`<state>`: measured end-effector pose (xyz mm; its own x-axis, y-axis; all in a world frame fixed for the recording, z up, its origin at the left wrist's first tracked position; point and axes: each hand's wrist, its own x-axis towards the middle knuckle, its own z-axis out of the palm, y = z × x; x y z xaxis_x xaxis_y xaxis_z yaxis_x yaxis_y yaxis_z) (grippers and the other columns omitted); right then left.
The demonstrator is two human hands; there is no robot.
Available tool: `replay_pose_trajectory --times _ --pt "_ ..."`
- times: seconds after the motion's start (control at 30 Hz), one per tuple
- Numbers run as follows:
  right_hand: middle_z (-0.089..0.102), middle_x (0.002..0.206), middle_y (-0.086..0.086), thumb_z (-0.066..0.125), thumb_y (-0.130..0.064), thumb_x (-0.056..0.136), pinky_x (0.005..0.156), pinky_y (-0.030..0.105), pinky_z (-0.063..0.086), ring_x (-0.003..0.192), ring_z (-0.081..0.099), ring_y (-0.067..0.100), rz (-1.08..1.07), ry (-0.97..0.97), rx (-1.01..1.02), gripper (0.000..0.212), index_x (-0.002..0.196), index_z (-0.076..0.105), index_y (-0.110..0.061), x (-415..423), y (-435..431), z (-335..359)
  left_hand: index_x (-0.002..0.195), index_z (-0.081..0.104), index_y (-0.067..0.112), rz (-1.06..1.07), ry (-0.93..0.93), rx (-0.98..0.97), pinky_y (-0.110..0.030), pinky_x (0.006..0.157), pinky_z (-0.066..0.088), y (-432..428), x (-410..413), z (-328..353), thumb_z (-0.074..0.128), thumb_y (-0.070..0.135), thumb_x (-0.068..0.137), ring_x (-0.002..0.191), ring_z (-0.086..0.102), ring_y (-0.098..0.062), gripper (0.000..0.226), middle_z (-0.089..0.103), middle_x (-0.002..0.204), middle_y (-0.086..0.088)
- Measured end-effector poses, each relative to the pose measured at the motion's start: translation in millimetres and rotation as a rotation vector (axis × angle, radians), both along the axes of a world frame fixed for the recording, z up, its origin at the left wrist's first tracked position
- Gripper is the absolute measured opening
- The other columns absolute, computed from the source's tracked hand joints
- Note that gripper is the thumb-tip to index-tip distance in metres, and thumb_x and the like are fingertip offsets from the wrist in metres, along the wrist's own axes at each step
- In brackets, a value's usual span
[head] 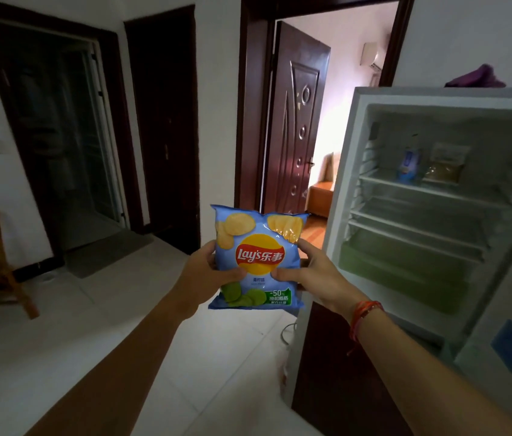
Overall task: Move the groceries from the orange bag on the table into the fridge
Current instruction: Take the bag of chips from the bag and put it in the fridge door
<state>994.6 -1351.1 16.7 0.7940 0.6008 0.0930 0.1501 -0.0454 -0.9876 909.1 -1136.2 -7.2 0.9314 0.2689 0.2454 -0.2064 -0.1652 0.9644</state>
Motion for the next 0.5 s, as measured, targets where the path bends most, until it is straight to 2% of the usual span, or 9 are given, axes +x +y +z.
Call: replay_pose_trajectory --times 0.07,0.1,0.27,0.33,0.5 --pt "0.078 0.108 0.006 0.081 0.003 0.08 0.083 0.047 0.062 0.095 0.076 0.028 -0.041 -0.013 -0.019 0.061 0.132 0.058 -0.019 27.9 20.8 -3.9 0.123 0.059 0.014 -0.038 -0.005 -0.003 -0.034 0.083 0.06 22.4 34.6 -2.8 0.077 0.005 0.08 0.102 0.07 -0.02 0.047 0.072 0.113 -0.002" --pt "0.077 0.109 0.006 0.081 0.003 0.08 0.084 0.047 0.062 0.096 0.076 0.029 -0.061 -0.01 -0.02 0.061 0.132 0.058 -0.02 42.8 30.2 -4.8 0.124 0.059 0.013 -0.059 -0.003 0.001 -0.033 0.082 0.06 33.1 52.5 -3.0 0.077 0.004 0.081 0.102 0.07 -0.02 0.047 0.072 0.114 -0.003" --pt "0.079 0.098 0.002 0.079 0.006 0.08 0.064 0.029 0.061 0.086 0.077 0.023 -0.168 0.046 0.009 0.058 0.128 0.06 -0.021 102.7 58.3 -6.8 0.124 0.061 0.011 -0.181 0.008 -0.029 -0.036 0.082 0.06 68.8 136.6 -1.9 0.078 0.002 0.079 0.103 0.07 -0.023 0.049 0.073 0.114 -0.005" --pt "0.08 0.097 0.002 0.079 0.006 0.079 0.064 0.03 0.061 0.086 0.078 0.023 -0.216 0.077 0.014 0.059 0.127 0.06 -0.022 123.7 58.3 -10.1 0.122 0.062 0.013 -0.24 0.028 -0.042 -0.035 0.082 0.059 69.6 166.1 -2.9 0.077 0.0 0.079 0.103 0.07 -0.022 0.048 0.073 0.113 -0.004" --pt "0.078 0.103 0.008 0.082 0.005 0.077 0.073 0.039 0.062 0.091 0.077 0.028 -0.374 0.095 0.002 0.062 0.127 0.06 -0.023 172.0 44.3 -23.2 0.115 0.064 0.021 -0.355 0.066 -0.076 -0.03 0.07 0.059 56.1 238.7 -11.4 0.078 0.0 0.076 0.098 0.072 -0.02 0.047 0.074 0.11 -0.001"
